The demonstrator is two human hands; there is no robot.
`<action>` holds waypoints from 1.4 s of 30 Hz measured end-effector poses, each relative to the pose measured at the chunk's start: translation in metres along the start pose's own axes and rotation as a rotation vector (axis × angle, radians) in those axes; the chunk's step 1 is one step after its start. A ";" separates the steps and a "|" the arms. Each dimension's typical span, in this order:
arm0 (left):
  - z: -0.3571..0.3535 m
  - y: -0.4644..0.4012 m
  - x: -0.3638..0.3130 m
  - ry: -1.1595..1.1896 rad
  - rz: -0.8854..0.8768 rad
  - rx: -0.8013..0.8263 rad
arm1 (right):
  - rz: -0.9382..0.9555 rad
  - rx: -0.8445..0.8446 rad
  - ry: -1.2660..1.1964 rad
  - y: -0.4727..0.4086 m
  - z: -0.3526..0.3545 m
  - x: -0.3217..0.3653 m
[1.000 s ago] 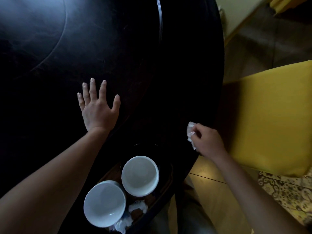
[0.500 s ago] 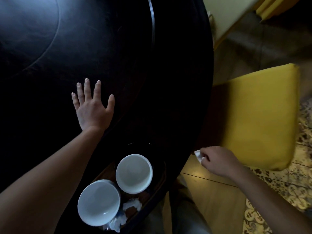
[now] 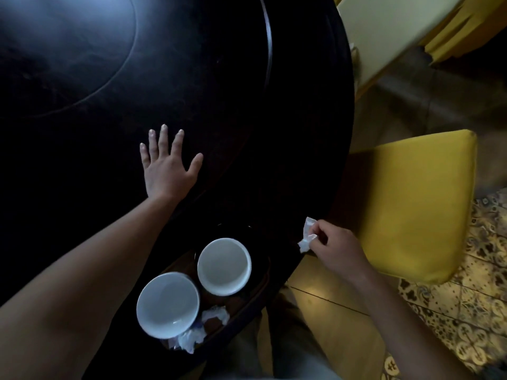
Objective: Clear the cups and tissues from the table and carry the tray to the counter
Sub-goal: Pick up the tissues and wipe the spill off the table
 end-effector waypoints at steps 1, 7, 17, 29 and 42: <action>0.001 0.001 0.003 0.020 -0.001 0.020 | 0.010 0.024 0.013 -0.002 -0.006 0.001; 0.003 0.010 0.020 0.028 -0.039 0.104 | 0.110 0.125 0.297 -0.026 -0.047 0.019; 0.005 0.021 0.030 -0.067 -0.094 0.087 | 0.037 0.247 0.377 0.027 -0.036 -0.020; 0.055 0.166 0.055 0.370 0.113 -0.205 | 0.211 -0.021 -0.022 0.049 0.012 0.089; -0.046 0.353 0.183 0.004 0.464 0.005 | 0.191 0.102 -0.157 0.083 -0.055 0.117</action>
Point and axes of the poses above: each hand's wrist, its own y-axis away from the middle knuckle, its own z-axis out of the back of the hand, x = y × z, the point moved 7 cm from there along -y, towards the middle knuckle, and after that the axes turned 1 degree about z, right-handed, at the moved point
